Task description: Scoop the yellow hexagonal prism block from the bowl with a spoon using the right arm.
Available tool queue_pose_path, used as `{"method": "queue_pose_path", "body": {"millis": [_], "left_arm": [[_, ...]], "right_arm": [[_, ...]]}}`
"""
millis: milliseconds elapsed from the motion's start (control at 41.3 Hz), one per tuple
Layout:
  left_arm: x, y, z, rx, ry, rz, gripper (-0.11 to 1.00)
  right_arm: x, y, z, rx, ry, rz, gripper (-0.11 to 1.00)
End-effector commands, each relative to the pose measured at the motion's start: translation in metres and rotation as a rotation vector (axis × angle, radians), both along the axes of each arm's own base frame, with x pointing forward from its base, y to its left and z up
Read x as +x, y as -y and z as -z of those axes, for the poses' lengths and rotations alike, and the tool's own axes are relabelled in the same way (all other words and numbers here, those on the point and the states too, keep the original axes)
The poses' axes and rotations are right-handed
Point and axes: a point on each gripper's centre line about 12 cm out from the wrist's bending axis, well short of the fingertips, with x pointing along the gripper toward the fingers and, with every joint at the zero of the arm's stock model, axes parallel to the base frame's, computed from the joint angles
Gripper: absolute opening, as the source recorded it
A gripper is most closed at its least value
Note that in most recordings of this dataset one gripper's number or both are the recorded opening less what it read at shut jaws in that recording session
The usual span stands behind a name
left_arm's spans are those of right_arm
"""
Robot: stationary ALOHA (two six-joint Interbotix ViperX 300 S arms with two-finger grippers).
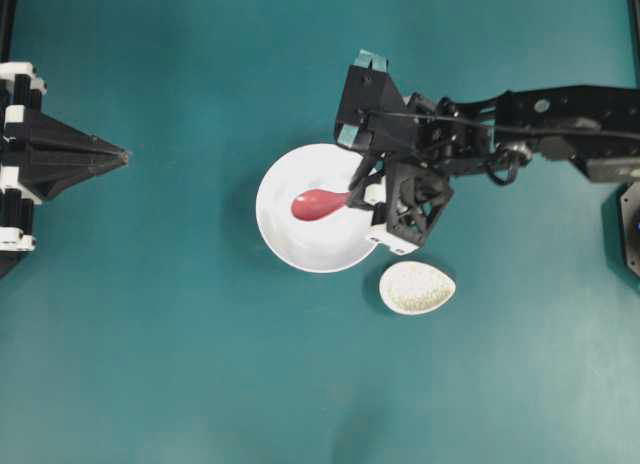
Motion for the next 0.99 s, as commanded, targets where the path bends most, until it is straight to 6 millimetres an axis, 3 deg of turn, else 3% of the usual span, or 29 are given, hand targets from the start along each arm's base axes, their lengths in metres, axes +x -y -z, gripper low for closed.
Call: {"method": "queue_pose_path", "body": {"millis": [0, 339, 509, 727, 969], "left_arm": [[0.002, 0.000, -0.006, 0.005, 0.014, -0.001, 0.01], [0.002, -0.001, -0.006, 0.004, 0.015, -0.003, 0.01], [0.002, 0.000, -0.005, 0.005, 0.012, -0.001, 0.01], [0.002, 0.000, -0.006, 0.005, 0.014, -0.001, 0.00], [0.002, 0.000, -0.005, 0.004, 0.012, -0.001, 0.00]], "right_arm": [[-0.002, -0.001, -0.027, 0.011, -0.004, -0.011, 0.23], [-0.003, -0.004, -0.026, 0.059, -0.245, -0.039, 0.23], [0.002, -0.001, -0.020, 0.047, -0.267, -0.039, 0.23], [0.008, 0.006, 0.001, 0.036, -0.310, -0.030, 0.23], [0.018, 0.009, 0.008, 0.017, -0.264, -0.029, 0.23]]}}
